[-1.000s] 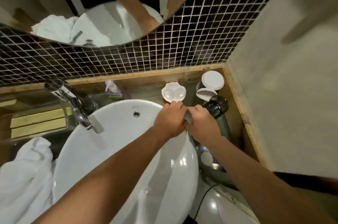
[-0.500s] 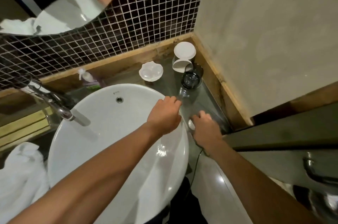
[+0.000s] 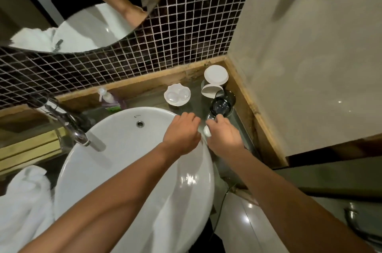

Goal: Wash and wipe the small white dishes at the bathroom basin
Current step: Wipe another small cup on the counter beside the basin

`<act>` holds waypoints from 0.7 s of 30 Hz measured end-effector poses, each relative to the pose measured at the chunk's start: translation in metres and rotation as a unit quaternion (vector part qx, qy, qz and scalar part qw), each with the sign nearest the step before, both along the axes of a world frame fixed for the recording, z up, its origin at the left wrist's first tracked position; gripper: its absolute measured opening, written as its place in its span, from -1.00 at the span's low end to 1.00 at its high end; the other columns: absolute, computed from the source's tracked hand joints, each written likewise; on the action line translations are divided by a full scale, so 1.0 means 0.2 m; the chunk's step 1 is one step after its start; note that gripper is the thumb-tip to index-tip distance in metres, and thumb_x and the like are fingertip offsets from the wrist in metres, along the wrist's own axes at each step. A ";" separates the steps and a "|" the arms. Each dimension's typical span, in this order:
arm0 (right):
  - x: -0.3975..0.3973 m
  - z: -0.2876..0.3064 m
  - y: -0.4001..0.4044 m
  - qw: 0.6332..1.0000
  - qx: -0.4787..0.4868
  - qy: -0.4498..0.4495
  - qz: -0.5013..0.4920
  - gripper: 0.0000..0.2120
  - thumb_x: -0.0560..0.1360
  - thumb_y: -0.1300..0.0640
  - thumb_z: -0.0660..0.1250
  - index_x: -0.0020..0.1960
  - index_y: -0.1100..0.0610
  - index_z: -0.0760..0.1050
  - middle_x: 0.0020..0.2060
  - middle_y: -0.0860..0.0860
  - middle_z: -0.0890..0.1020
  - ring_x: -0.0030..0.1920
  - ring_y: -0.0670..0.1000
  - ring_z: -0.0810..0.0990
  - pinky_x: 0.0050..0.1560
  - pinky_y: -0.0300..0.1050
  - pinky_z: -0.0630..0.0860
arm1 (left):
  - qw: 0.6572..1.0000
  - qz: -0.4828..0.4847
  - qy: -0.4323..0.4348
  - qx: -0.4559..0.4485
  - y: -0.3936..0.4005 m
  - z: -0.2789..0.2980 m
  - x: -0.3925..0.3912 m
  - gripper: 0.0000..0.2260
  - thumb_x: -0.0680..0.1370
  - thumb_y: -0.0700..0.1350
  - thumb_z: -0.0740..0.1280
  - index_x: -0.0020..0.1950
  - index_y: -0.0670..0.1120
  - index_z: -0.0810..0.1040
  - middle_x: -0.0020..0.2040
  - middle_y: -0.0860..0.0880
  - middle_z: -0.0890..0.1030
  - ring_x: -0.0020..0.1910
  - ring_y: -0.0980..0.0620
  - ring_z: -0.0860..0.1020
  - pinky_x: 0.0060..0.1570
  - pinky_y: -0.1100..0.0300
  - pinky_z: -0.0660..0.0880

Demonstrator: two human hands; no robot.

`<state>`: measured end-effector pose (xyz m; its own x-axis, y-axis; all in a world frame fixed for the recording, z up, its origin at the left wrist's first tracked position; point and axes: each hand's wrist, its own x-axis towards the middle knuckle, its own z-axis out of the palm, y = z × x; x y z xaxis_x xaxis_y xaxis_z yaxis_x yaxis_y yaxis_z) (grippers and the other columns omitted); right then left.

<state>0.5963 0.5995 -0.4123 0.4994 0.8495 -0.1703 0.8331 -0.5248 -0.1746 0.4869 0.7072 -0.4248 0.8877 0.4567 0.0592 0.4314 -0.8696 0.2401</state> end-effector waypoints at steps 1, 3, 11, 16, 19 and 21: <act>0.01 0.02 0.05 1.000 -0.002 0.007 0.005 -0.62 0.45 0.14 0.46 0.25 0.10 0.51 0.09 0.12 0.51 0.08 0.15 0.54 0.02 0.05 0.58 | 1.000 0.018 0.000 -0.008 0.04 0.01 0.00 -0.84 0.51 -0.03 0.31 0.04 -0.04 0.52 -0.02 -0.03 0.56 -0.09 -0.01 0.43 -0.04 0.11 0.42; 0.04 0.06 0.16 1.000 -0.013 0.013 0.020 -0.58 0.47 0.11 0.45 0.30 0.10 0.48 0.15 0.12 0.50 0.14 0.15 0.52 0.06 0.05 0.55 | 0.998 0.053 0.000 -0.020 0.11 0.03 -0.01 -0.84 0.51 -0.02 0.33 0.04 -0.04 0.53 -0.01 -0.03 0.57 -0.08 0.00 0.44 0.00 0.10 0.43; 0.15 0.11 0.60 0.992 -0.027 -0.025 0.123 -0.61 0.50 0.12 0.42 0.31 0.10 0.49 0.09 0.10 0.52 0.05 0.09 0.52 0.02 -0.07 0.57 | 0.988 0.145 0.020 -0.039 0.44 0.02 -0.09 -0.72 0.56 0.04 0.22 0.20 -0.04 0.53 0.14 -0.04 0.55 0.09 -0.02 0.43 0.13 0.06 0.40; 0.18 0.08 0.81 0.984 -0.054 -0.043 0.163 -0.57 0.49 0.07 0.47 0.33 0.08 0.49 0.23 0.14 0.53 0.12 0.13 0.58 0.07 0.00 0.61 | 0.984 0.170 0.014 -0.055 0.55 -0.01 -0.03 -0.71 0.55 -0.01 0.22 0.21 -0.07 0.54 0.18 -0.07 0.53 0.13 -0.05 0.42 0.12 0.05 0.38; 0.19 0.05 0.89 0.983 -0.079 -0.028 0.166 -0.59 0.49 0.10 0.45 0.32 0.03 0.50 0.16 0.09 0.58 0.08 0.12 0.61 0.01 -0.02 0.58 | 0.982 0.174 0.022 -0.072 0.57 -0.06 -0.01 -0.70 0.54 -0.02 0.22 0.23 -0.06 0.53 0.21 -0.07 0.51 0.17 -0.06 0.40 0.14 0.04 0.35; 0.20 0.02 0.91 0.982 -0.084 -0.019 0.166 -0.59 0.51 0.12 0.43 0.33 0.01 0.49 0.20 0.07 0.57 0.18 0.13 0.58 0.13 0.03 0.58 | 0.981 0.176 0.019 -0.079 0.57 -0.08 0.00 -0.70 0.54 -0.03 0.22 0.24 -0.05 0.52 0.21 -0.07 0.51 0.18 -0.06 0.40 0.15 0.04 0.34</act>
<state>0.6365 0.7810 -0.4080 0.2077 0.9280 -0.3093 0.9677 -0.2410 -0.0735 0.4873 0.8217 -0.4411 0.6736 0.7360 -0.0677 0.7097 -0.6186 0.3370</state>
